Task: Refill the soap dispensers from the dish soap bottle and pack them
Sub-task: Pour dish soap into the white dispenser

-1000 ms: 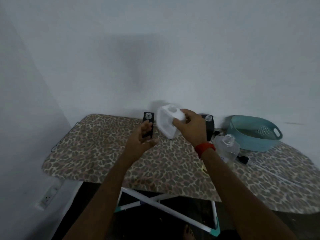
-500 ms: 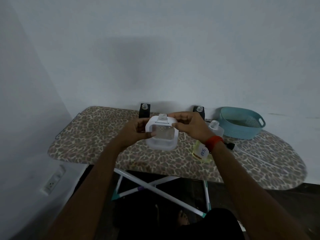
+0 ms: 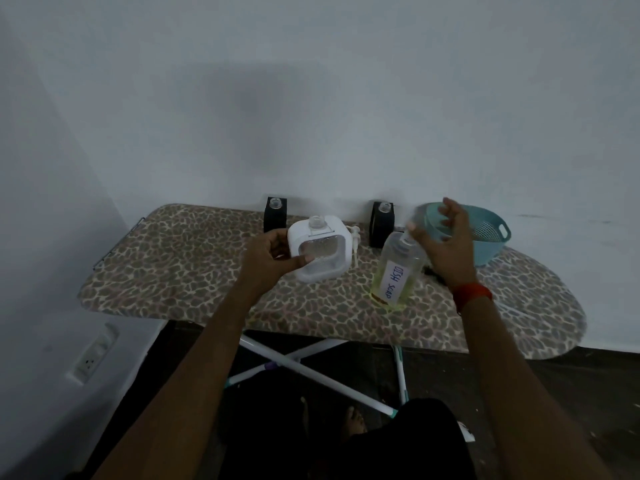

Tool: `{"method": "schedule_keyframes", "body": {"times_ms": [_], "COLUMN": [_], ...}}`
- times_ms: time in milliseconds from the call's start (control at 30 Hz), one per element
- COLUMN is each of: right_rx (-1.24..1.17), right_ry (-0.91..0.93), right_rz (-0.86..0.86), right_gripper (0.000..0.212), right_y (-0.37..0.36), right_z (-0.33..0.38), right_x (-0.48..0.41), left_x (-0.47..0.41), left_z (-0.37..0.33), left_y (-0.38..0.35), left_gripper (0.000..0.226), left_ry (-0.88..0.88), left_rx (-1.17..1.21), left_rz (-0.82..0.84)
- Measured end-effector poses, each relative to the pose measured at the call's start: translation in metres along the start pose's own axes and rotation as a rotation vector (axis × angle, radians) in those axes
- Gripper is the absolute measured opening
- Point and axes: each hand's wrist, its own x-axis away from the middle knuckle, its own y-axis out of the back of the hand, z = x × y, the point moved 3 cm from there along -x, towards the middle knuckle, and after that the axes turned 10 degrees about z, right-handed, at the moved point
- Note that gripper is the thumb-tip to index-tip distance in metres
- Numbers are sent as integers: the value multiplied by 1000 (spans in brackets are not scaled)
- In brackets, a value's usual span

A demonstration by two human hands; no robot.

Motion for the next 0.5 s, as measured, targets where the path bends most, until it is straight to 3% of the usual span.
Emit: {"method": "schedule_keyframes", "body": {"times_ms": [67,133,267,500], "right_rx": [-12,-42,-128,-183], "right_ry": [-109,-145,-151,-99], "right_rz": [218,337,219,136], "right_gripper": [100,98,67,73], "right_y": [-9,-21,-40,-46], "right_z": [-25,-43,-72,-62], "right_x": [7,14,28,24], "left_x": [-3,-7,-11,-9], "left_z": [0,2,10,60], "left_y": [-8,-14,-22,-32], "left_gripper": [46,48,52,53], "left_ry": [1,-3,-5,87], "left_rx": [2,-2,-24,-36], "left_rz": [11,23,28,46]}}
